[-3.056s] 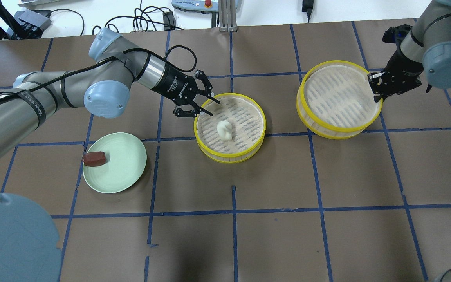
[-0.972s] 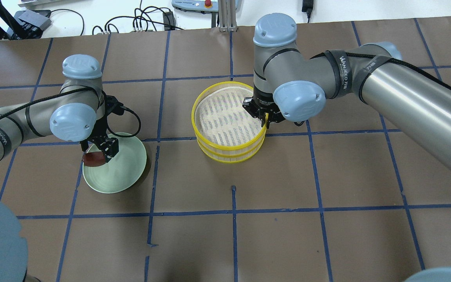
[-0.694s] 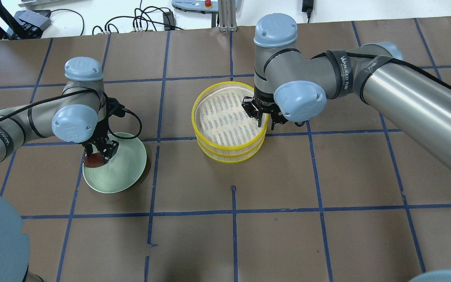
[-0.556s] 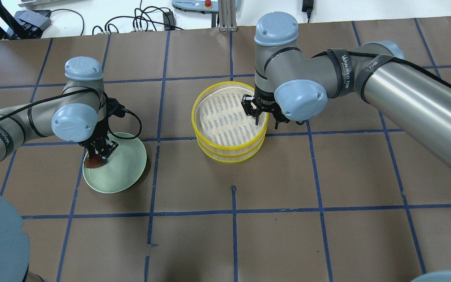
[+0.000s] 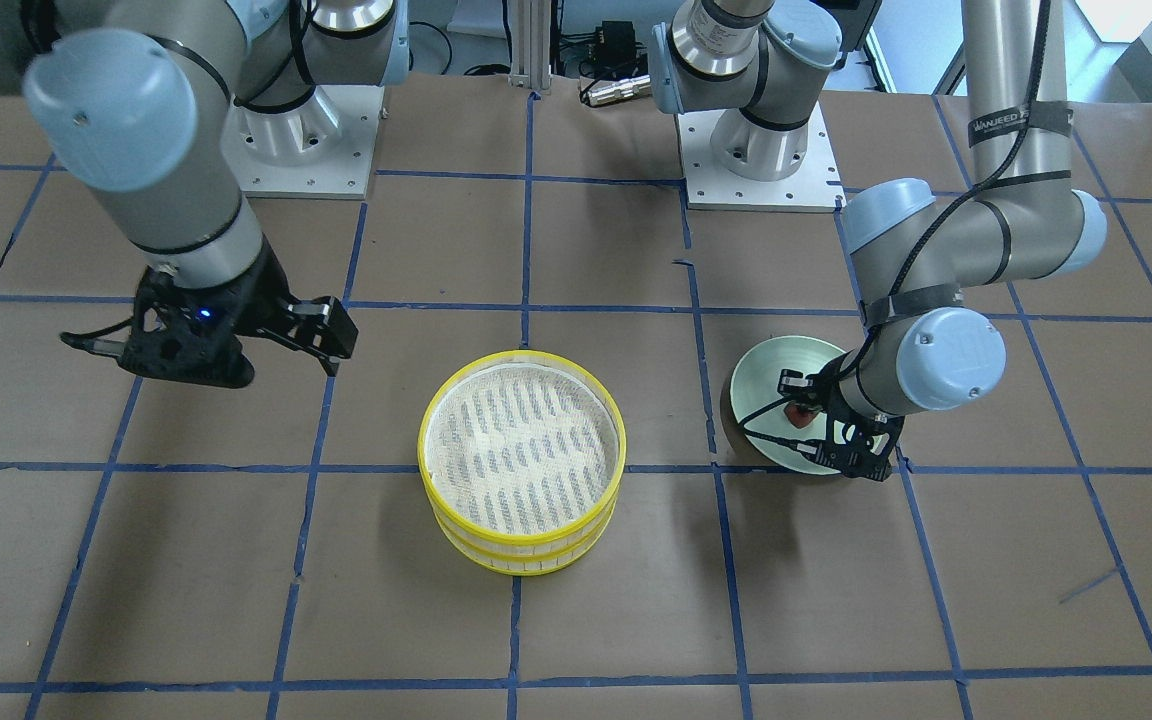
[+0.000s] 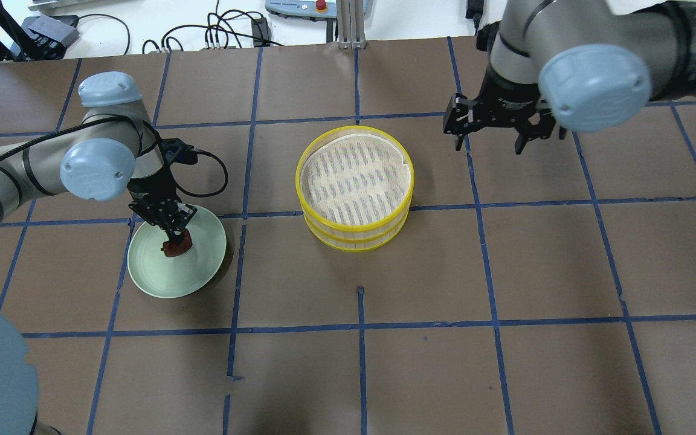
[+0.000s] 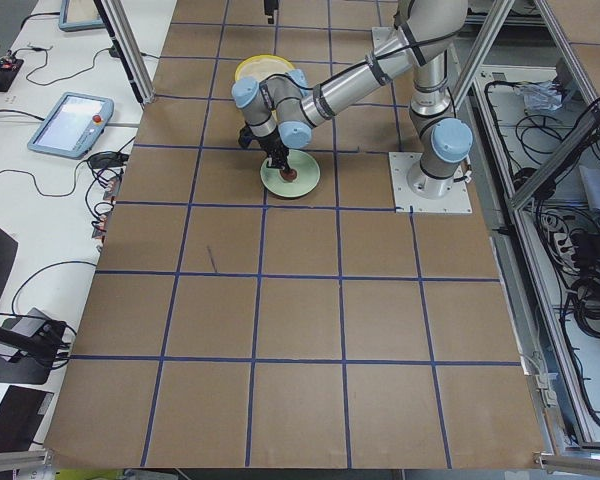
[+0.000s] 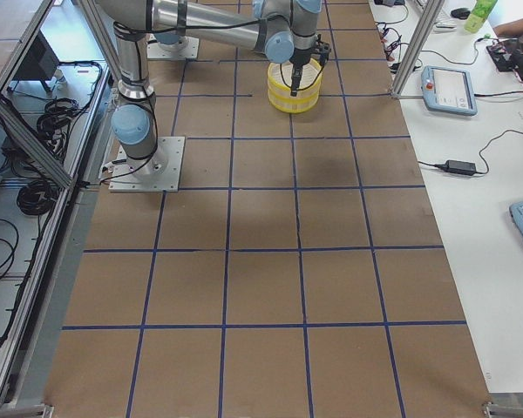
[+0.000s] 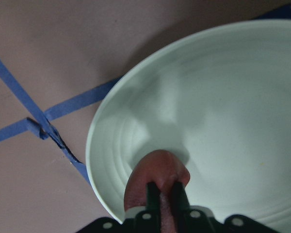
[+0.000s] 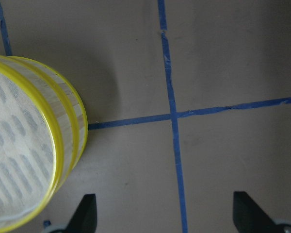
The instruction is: Stack buns with steamer
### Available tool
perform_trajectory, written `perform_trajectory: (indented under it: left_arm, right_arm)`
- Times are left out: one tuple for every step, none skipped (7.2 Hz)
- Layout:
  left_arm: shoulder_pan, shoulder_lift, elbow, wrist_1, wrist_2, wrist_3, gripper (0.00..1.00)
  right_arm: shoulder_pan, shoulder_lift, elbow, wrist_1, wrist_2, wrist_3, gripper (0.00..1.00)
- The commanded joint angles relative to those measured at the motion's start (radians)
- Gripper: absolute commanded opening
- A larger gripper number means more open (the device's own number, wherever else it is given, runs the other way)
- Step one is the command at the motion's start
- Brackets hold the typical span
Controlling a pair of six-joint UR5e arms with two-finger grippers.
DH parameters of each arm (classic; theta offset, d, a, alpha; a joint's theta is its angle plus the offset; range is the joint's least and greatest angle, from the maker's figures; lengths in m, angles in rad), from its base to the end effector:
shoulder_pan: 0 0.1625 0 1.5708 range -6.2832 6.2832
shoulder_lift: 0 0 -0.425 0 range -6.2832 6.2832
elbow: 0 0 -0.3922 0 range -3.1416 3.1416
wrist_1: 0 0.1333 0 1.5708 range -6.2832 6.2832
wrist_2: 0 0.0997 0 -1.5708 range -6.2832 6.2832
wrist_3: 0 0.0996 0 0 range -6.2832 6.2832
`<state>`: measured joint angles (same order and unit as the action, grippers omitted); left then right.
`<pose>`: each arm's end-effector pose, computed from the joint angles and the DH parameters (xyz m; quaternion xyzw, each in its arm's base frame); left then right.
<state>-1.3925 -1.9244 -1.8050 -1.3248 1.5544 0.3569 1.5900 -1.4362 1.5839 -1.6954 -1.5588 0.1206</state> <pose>-0.0381 -0.5496 0.2165 -0.0865 -0.9816 -0.1619 0.0528 0.1449 -0.5397 0.4241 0.0507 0.9986 0.0119 0.0052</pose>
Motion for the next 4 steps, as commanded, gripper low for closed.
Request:
perform_trajectory:
  left_arm:
    - [-0.014,0.031,0.065,-0.109,-0.356,-0.381,0.16]
    - [-0.054,0.056,0.070,-0.117,-0.481,-0.662,0.16]
    - [-0.101,0.056,0.078,-0.103,-0.601,-0.937,0.16]
    - [-0.152,0.045,0.117,-0.076,-0.737,-1.148,0.16]
  right_arm:
    - [-0.024,-0.065,-0.202,0.302,-0.001,-0.102,0.99]
    - [-0.009,-0.076,-0.237,0.350,0.000,-0.104,0.99]
    - [0.017,-0.082,-0.220,0.347,-0.001,-0.107,0.99]
    - [0.022,-0.081,-0.188,0.332,-0.009,-0.107,0.99]
